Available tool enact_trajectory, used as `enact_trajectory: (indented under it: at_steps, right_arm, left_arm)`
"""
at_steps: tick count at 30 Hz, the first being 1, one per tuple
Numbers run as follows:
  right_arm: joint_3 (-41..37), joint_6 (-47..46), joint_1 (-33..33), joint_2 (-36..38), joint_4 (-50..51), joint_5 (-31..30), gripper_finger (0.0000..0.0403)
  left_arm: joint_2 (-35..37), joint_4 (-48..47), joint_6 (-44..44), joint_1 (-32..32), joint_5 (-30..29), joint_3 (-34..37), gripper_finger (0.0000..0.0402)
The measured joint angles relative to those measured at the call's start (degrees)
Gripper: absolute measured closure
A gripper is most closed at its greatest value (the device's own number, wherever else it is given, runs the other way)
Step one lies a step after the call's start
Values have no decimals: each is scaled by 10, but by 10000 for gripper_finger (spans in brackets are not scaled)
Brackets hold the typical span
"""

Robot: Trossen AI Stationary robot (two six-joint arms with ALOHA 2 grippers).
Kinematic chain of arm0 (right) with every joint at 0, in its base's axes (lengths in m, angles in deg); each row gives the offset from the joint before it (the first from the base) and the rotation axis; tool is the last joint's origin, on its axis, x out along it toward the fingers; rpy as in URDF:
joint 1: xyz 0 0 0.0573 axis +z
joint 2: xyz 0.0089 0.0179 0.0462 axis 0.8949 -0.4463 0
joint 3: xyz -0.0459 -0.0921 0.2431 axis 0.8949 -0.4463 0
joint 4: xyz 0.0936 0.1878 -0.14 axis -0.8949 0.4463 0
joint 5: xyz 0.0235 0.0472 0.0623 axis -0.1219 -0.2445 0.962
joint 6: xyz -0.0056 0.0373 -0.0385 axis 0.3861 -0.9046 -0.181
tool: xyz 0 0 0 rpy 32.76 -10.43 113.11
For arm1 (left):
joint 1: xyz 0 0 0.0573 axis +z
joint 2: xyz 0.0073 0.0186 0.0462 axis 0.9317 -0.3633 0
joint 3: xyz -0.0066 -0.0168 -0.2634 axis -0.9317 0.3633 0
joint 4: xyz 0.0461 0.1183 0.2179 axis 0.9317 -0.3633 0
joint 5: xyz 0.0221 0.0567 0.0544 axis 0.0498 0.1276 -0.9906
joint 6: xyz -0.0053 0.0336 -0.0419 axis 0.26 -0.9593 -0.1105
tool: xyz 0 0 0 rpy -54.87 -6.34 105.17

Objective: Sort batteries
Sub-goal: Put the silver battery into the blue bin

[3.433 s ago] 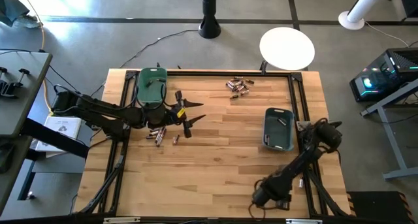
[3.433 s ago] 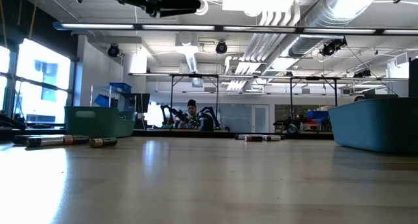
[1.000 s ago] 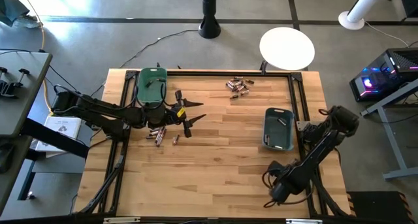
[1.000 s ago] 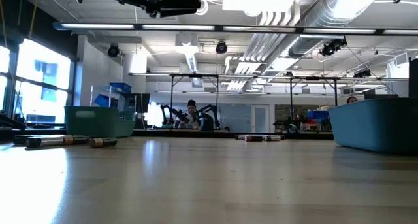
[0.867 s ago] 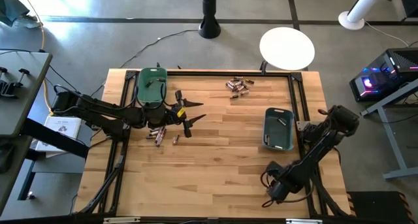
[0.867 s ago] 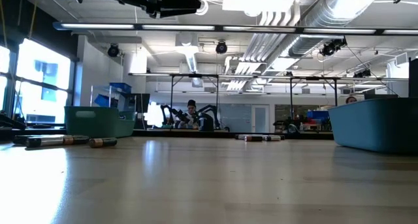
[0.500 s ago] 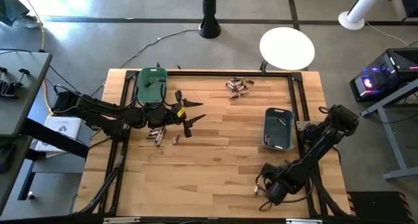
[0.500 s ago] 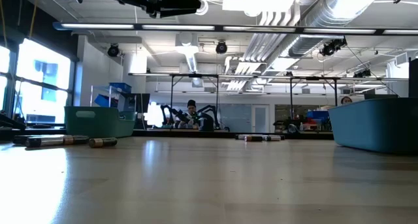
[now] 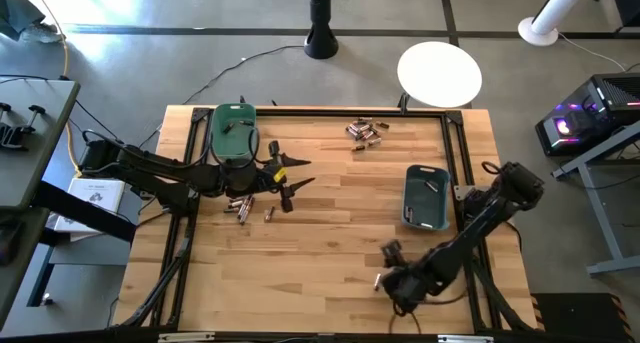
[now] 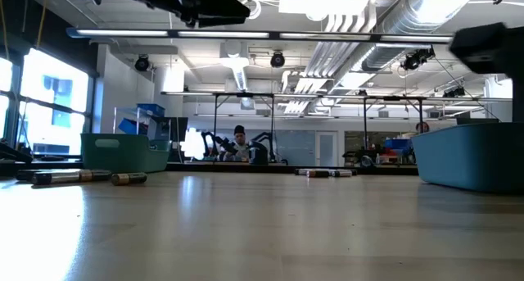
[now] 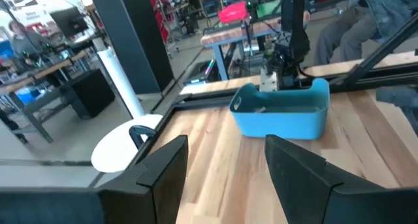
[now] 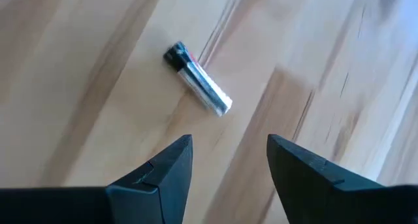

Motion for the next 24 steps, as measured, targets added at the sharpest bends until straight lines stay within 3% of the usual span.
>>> enact_trajectory:
  at_steps: [4,13,19,24]
  right_arm:
    - [0,127,-47,-10,-68,30,213]
    - [0,333,-155,-61,-122,217,230]
    - [1,395,-188,-73,-141,250,296]
    - [0,394,-204,-75,-160,274,353]
  left_arm:
    - [0,-7,11,0,0,0,204]
    - [0,-10,37,-3,0,0,204]
    - [0,-21,50,-18,0,0,204]
    - [0,-21,51,-30,0,0,204]
